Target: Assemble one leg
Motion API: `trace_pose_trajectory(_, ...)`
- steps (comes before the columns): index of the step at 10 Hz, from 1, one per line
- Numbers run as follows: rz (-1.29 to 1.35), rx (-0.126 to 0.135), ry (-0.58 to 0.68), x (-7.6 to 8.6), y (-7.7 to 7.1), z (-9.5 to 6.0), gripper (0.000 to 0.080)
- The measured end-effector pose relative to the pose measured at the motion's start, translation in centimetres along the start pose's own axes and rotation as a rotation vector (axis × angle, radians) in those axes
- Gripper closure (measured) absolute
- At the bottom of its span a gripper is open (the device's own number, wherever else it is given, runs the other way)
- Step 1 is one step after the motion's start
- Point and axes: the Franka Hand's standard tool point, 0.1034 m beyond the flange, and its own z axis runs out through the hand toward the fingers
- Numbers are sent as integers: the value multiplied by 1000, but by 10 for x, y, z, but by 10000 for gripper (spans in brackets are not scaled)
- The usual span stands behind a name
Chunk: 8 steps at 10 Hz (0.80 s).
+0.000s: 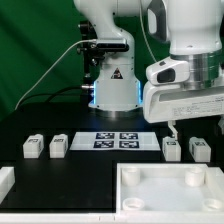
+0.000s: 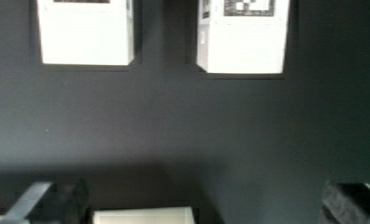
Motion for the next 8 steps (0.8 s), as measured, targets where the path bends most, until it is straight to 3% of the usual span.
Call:
trace_pose_trajectory(2,28,-1,-81,-7,-5,11,150)
trace_pose_trajectory(6,24,-6,-129,-9,-4,13,150)
trace_pose_trajectory(8,65,-31,-394,-30,-6,14,150)
